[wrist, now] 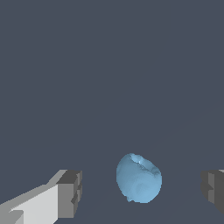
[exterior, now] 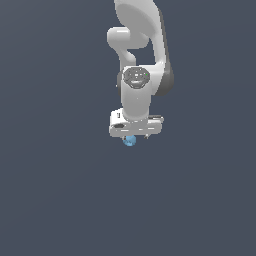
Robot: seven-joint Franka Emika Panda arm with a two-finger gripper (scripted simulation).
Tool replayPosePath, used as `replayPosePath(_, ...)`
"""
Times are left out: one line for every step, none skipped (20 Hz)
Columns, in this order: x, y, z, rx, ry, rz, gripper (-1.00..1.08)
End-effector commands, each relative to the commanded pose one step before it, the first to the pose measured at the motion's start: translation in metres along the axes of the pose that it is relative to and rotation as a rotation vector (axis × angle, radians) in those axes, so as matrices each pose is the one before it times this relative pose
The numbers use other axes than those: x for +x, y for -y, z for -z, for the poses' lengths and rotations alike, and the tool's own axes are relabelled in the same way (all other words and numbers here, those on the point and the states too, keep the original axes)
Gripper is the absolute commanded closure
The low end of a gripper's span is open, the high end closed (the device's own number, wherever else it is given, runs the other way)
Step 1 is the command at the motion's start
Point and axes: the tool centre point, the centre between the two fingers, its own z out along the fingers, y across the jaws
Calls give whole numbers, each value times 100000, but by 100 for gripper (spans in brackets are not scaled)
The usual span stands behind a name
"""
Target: Pick up the object and move it to a goal position.
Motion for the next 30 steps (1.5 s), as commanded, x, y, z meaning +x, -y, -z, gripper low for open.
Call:
replayPosePath(-115, -63, -117, -101, -49, 2211, -92)
replayPosePath(-62, -30, -63, -57, -32, 1203, -92)
replayPosePath(-71, -33, -71, -66, -35, 1342, -92)
replayPosePath(-79, -36, -78, -74, -37, 1479, -92)
replayPosePath(-87, -36, -85, -79, -40, 1620, -92)
replayPosePath(-95, -37, -91, -84, -42, 1759, -92)
replayPosePath(-103, -36, -97, -91, -45, 1900, -92)
replayPosePath(-112, -36, -104, -98, -47, 2040, -92)
replayPosePath(-121, -35, -111, -104, -48, 2180, -92)
replayPosePath(-130, -32, -117, -110, -50, 2322, -92)
replayPosePath(-139, -30, -124, -116, -51, 2462, -92)
replayPosePath(-148, -26, -130, -122, -52, 2605, -92)
replayPosePath(-155, -22, -135, -127, -52, 2719, -92)
replayPosePath(-157, -15, -134, -127, -50, 2735, -92)
replayPosePath(-158, -9, -133, -126, -48, 2738, -92)
replayPosePath(-158, -2, -132, -125, -46, 2742, -92)
replayPosePath(-159, 3, -131, -124, -44, 2743, -92)
replayPosePath(-159, 10, -130, -124, -43, 2747, -92)
replayPosePath(-159, 16, -130, -123, -41, 2749, -92)
replayPosePath(-158, 23, -129, -122, -40, 2752, -92)
replayPosePath(-157, 29, -128, -121, -38, 2755, -92)
replayPosePath(-157, 35, -127, -120, -37, 2758, -92)
replayPosePath(-155, 42, -126, -119, -35, 2760, -92)
replayPosePath(-154, 48, -125, -118, -34, 2763, -92)
replayPosePath(-153, 54, -124, -117, -33, 2766, -92)
replayPosePath(-151, 60, -123, -116, -32, 2768, -92)
replayPosePath(-149, 66, -121, -115, -31, 2771, -92)
replayPosePath(-147, 72, -120, -114, -30, 2773, -92)
replayPosePath(-144, 78, -119, -114, -29, 2775, -92)
replayPosePath(-141, 84, -118, -113, -29, 2779, -92)
